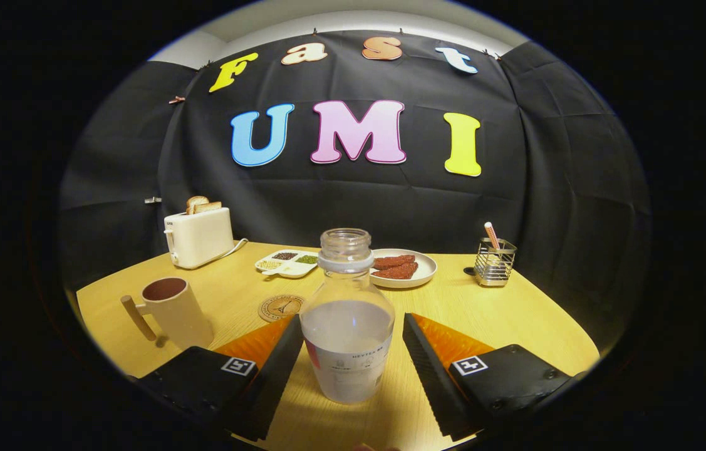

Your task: Take the bottle from table, then pour the juice into the cup, finally place the bottle on the coaster

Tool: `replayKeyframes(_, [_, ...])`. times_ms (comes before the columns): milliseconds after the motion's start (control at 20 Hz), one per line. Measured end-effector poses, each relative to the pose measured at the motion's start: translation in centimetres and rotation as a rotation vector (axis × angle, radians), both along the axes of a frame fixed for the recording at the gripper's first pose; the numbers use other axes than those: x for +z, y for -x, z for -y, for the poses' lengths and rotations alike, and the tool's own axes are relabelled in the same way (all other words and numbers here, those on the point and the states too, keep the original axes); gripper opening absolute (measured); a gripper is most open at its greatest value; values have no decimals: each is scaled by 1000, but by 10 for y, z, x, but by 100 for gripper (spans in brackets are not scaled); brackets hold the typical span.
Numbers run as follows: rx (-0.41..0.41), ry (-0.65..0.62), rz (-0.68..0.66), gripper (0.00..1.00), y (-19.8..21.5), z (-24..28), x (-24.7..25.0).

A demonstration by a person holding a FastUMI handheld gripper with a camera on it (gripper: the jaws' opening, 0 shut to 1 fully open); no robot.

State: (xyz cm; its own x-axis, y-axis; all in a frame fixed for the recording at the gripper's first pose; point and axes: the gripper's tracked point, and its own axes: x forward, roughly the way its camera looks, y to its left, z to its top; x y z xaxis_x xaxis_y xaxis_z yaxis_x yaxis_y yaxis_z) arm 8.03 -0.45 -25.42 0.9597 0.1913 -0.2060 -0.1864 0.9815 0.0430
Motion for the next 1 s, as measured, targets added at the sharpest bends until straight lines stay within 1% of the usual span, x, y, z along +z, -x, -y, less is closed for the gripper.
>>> replayKeyframes(350, [22,-10,-2,97,-12,-9,-7])
replayKeyframes(400, [25,-7,-4,88,-14,-9,-9])
replayKeyframes(500, [32,11,-4,80,-14,-9,-10])
replayKeyframes(650, [59,42,6,78,-15,-14,-8])
replayKeyframes(750, [83,93,10,76,-17,-19,-7])
replayKeyframes(850, [112,129,-16,74,-18,-25,-12])
replayKeyframes(1000, [137,166,-42,71,-15,-30,-4])
